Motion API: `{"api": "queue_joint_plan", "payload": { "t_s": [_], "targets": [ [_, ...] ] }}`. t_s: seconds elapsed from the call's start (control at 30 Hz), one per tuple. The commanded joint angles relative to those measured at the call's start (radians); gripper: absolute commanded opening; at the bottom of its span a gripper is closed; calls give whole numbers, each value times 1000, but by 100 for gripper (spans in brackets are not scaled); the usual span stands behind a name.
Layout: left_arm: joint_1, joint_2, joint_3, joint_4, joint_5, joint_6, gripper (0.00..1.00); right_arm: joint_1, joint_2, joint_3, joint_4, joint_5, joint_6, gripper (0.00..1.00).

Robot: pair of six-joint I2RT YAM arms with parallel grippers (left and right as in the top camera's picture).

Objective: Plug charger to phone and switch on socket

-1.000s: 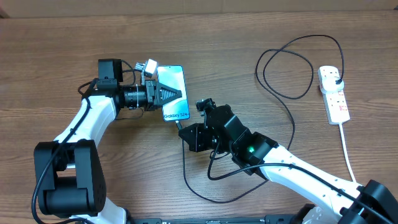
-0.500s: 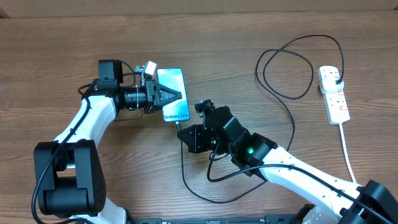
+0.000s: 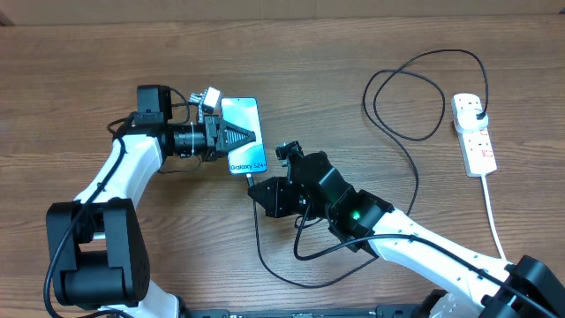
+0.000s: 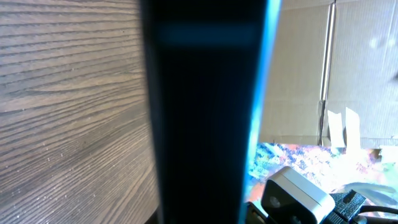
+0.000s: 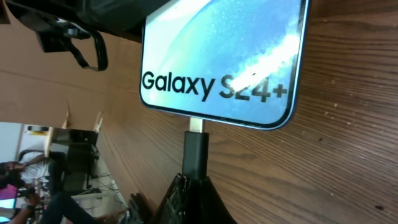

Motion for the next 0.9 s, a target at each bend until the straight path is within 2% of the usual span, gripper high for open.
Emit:
{"api": "queue_joint_plan", "payload": {
  "t_s": [0.0,0.3,0.43,0.7,0.87],
  "targets": [
    [-24,-13,-18,-56,69,31,4,-17,-32,28,56,106,12,4],
    [-25,-13,-18,-122,69,31,4,-17,-32,28,50,106,-5,4],
    [-41,-13,-18,-148,69,36,4,-17,-32,28,14,107,-76,4],
    [-96,-13,-18,-146,64,113,4,-17,-32,28,20,106,-63,4],
    [-108,-13,-18,-147,37,126,4,-17,-32,28,40,105,6,4]
  ]
}}
